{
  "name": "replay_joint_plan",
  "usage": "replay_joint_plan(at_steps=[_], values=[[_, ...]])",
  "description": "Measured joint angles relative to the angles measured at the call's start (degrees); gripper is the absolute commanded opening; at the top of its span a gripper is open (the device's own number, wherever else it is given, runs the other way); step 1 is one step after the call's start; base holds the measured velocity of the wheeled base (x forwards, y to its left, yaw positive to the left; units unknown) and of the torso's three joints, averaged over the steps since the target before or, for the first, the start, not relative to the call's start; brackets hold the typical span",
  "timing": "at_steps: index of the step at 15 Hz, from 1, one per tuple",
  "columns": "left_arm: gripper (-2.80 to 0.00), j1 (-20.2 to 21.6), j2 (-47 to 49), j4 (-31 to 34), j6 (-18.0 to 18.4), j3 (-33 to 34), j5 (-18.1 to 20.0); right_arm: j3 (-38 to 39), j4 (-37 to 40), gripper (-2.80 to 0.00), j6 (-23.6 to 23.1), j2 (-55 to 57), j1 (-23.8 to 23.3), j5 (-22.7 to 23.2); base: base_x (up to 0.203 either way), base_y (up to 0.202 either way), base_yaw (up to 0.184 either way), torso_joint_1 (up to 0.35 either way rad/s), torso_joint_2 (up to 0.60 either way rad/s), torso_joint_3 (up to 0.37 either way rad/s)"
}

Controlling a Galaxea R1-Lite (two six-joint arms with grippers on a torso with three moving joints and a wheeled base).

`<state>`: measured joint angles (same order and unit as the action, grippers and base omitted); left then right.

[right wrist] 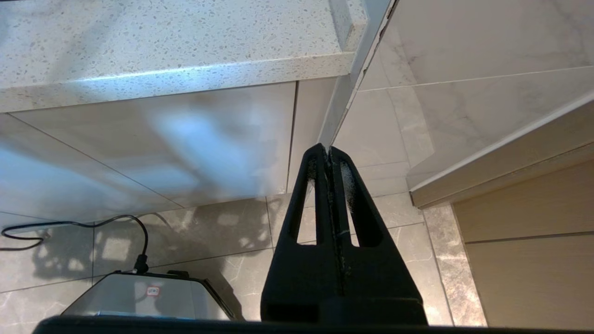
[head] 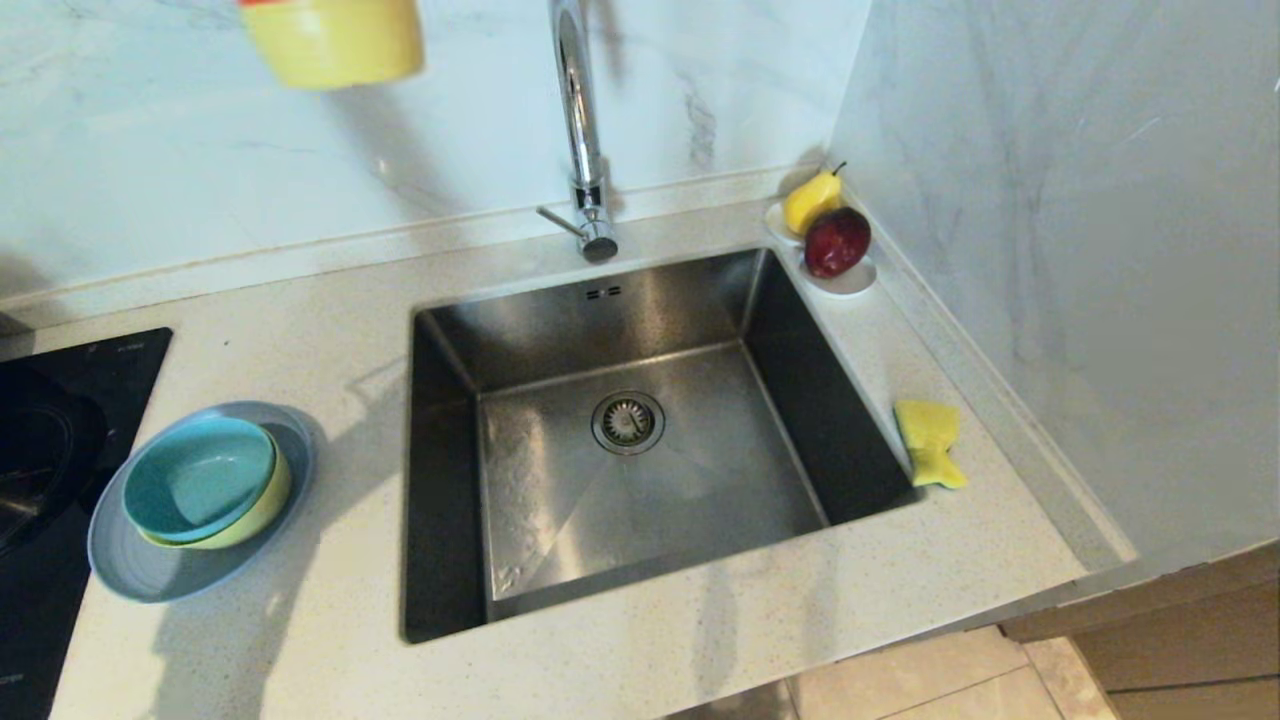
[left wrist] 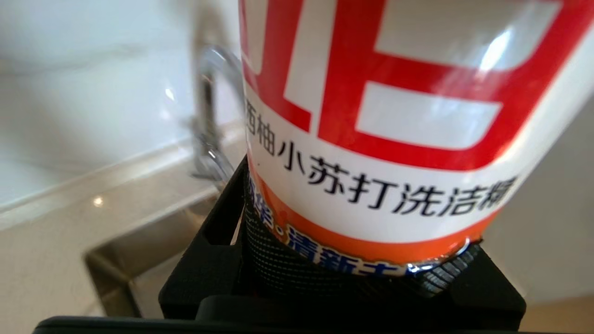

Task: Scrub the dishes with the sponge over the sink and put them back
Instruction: Place the dish soap on the table

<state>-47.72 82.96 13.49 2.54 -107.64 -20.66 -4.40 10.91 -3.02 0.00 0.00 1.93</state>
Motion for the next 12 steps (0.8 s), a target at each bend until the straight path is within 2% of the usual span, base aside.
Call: replay_joint_plan(at_steps=[2,4,6,9,12], values=[[-2.80,4.49,-3.21,0.06,-0.33,0.45,3.68,0.00,0.01,-2.80,-0.02,0.00,0.00,0.00,0.000,0.000,0.000,0.000,0.00,0.000],[-2.80,10.70,-6.64,0.11,-0.91,1.69,7.38,0.00,0.02,-2.80,0.02,0.00,0.00,0.00,0.000,0.000,0.000,0.000,0.00,0.000],[-2.80,16.70,-9.84,-0.06,-1.94,4.46,9.19,0.00,0.02,-2.80,-0.02,0.00,0.00,0.02,0.000,0.000,0.000,0.000,0.00,0.000],[-2.80,25.97,-12.51,-0.57,-5.36,7.18,8.83,0.00,0.02,-2.80,-0.02,0.00,0.00,0.00,0.000,0.000,0.000,0.000,0.00,0.000],[-2.80,34.12,-12.02,-1.60,-9.12,9.51,3.90,0.00,0.02,-2.80,0.00,0.00,0.00,-0.02,0.000,0.000,0.000,0.000,0.00,0.000]])
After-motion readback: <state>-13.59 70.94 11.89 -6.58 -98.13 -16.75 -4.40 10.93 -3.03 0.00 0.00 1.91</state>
